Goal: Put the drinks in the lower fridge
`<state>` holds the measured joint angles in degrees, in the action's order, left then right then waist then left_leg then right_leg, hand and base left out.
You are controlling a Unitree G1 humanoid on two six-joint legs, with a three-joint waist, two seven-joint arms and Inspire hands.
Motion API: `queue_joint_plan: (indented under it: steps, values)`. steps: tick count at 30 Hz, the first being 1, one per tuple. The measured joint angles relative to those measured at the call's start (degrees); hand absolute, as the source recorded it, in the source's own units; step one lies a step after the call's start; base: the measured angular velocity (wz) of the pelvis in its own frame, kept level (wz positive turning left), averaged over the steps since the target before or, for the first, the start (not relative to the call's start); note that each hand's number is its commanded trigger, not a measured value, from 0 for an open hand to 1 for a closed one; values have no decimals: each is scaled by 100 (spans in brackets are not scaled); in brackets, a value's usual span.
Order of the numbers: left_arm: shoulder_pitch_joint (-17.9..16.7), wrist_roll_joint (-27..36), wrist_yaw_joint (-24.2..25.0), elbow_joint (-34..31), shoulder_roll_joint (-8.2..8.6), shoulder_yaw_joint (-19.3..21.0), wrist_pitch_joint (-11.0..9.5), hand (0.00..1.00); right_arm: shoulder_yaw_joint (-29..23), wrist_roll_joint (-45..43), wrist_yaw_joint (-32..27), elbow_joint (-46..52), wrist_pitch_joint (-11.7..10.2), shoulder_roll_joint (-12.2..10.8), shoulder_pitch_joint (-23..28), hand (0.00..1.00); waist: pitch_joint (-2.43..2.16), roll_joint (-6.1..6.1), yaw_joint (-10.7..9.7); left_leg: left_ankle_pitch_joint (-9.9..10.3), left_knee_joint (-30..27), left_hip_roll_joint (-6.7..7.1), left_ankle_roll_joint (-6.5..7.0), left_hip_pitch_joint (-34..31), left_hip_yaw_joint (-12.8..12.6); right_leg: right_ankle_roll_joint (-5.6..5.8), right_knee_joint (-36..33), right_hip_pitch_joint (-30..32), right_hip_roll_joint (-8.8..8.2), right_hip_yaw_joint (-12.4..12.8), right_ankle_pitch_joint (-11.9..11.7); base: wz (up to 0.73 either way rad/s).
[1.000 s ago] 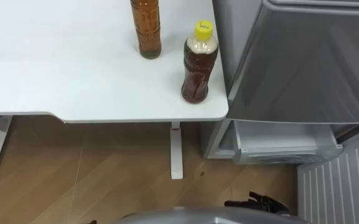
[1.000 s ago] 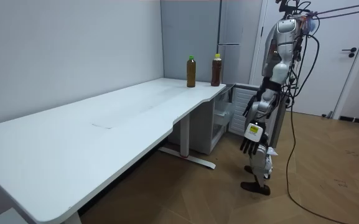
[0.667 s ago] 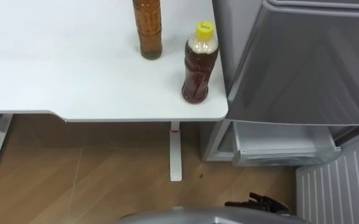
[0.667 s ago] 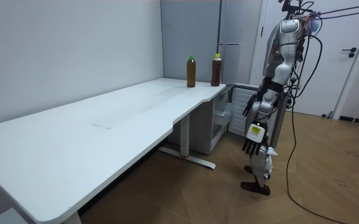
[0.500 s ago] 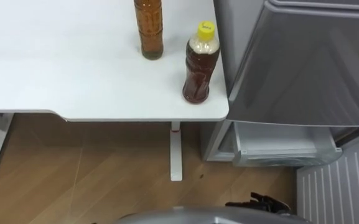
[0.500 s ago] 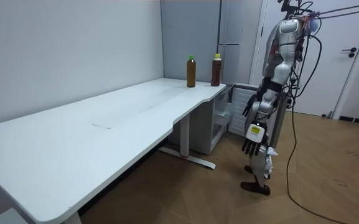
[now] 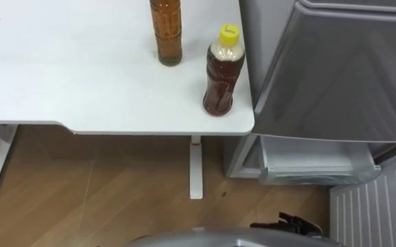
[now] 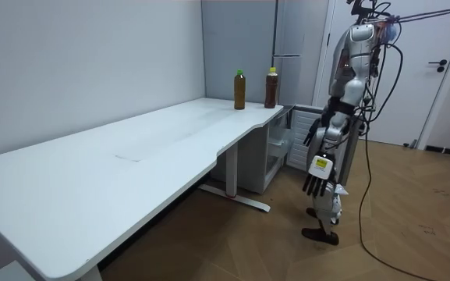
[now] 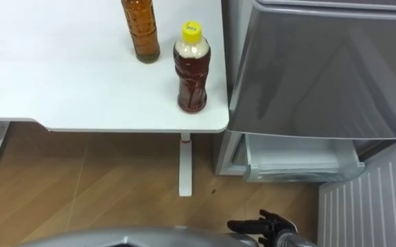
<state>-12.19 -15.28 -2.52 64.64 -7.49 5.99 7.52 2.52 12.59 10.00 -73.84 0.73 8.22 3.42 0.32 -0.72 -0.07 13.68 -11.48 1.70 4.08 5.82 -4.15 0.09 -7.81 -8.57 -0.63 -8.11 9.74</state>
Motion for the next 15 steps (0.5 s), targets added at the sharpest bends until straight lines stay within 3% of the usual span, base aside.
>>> queue_joint_plan:
  steps: [4, 11, 15]
  values:
    - [48, 561, -372, -55, -1, 511, -32, 0, -41, -26, 1, -58, 22, 5, -12, 0, 4, -13, 33, 1, 8, 9, 0, 76, 61, 1, 4, -63, -12, -120, 1, 7]
    - [56, 2293, -1474, -848, -6, 1415, -188, 0, -95, -8, -76, -176, 140, 23, -39, 0, -4, 0, 225, -7, 1, 17, -7, 70, 122, 1, 0, -69, -16, -175, 1, 4]
    - [40, 2719, -2215, -1416, 25, 1540, -385, 0, -128, -48, -158, -149, 159, 17, -33, 0, -20, 24, 265, -8, 8, 15, -8, 79, 121, 1, 0, -71, -10, -146, 1, -1]
